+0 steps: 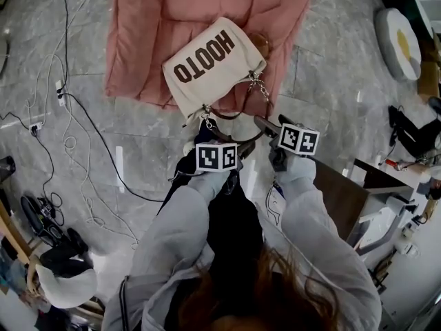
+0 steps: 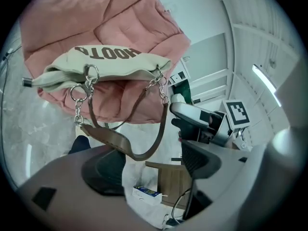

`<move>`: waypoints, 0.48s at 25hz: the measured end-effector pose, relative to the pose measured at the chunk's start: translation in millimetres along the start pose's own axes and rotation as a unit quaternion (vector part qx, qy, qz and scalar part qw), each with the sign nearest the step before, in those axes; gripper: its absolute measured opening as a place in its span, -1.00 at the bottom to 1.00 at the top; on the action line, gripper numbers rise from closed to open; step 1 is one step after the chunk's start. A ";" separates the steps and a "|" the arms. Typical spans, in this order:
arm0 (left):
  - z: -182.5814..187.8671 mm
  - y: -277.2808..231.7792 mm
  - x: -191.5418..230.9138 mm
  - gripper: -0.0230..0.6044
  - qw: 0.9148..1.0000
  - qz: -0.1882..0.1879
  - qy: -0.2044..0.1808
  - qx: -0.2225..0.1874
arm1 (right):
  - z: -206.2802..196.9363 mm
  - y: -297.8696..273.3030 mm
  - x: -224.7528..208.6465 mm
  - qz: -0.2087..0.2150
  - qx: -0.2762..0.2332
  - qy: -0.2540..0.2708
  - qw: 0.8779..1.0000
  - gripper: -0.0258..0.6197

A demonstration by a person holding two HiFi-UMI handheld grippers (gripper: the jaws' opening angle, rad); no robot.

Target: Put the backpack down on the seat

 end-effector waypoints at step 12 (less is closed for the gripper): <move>-2.3 69.1 -12.1 0.25 0.997 0.004 -0.058 -0.042 | -1.3 36.2 55.7 0.156 -0.113 -0.072 0.979 0.61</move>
Point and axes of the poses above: the fingertips, and each gripper's own axes: y backward along the fingers, x to its left, z out of its top, the point moved 9 cm from there along y, backward along the fingers, and after that the axes turned 15 degrees about x, right-handed, at the moved point
